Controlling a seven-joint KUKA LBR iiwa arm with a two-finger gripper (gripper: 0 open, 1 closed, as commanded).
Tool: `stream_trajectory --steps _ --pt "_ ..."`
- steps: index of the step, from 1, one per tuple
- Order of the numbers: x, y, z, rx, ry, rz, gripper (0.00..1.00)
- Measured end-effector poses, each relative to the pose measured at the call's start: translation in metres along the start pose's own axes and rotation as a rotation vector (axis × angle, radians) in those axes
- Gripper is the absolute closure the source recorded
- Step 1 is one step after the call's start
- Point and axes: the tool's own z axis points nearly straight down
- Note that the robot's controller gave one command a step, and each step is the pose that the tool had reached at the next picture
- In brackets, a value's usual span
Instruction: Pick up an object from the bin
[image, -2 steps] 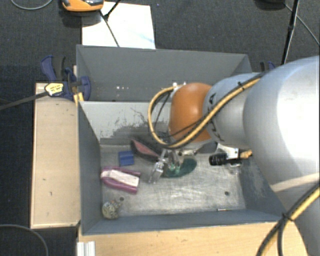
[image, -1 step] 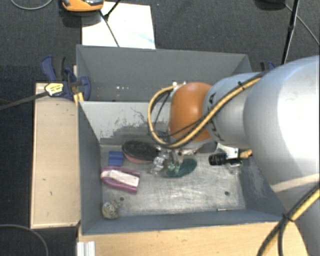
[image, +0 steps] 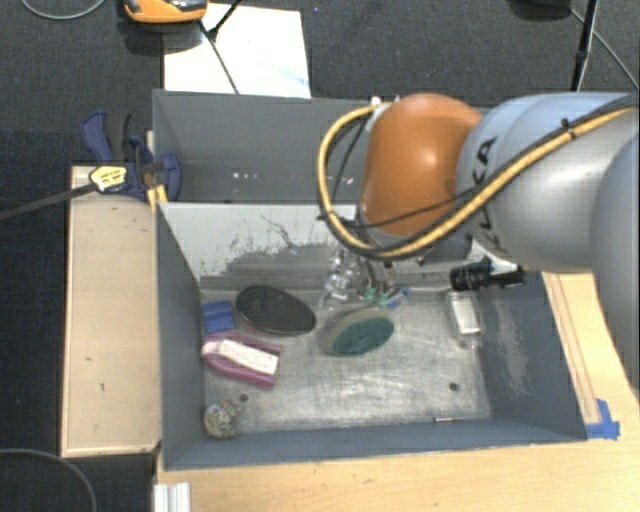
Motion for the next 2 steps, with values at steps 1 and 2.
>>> stream_trajectory --steps 1,2 --pt "0.001 -0.001 0.005 0.004 0.007 0.001 0.00" --pt "0.004 0.050 0.122 0.000 0.000 0.195 0.00"
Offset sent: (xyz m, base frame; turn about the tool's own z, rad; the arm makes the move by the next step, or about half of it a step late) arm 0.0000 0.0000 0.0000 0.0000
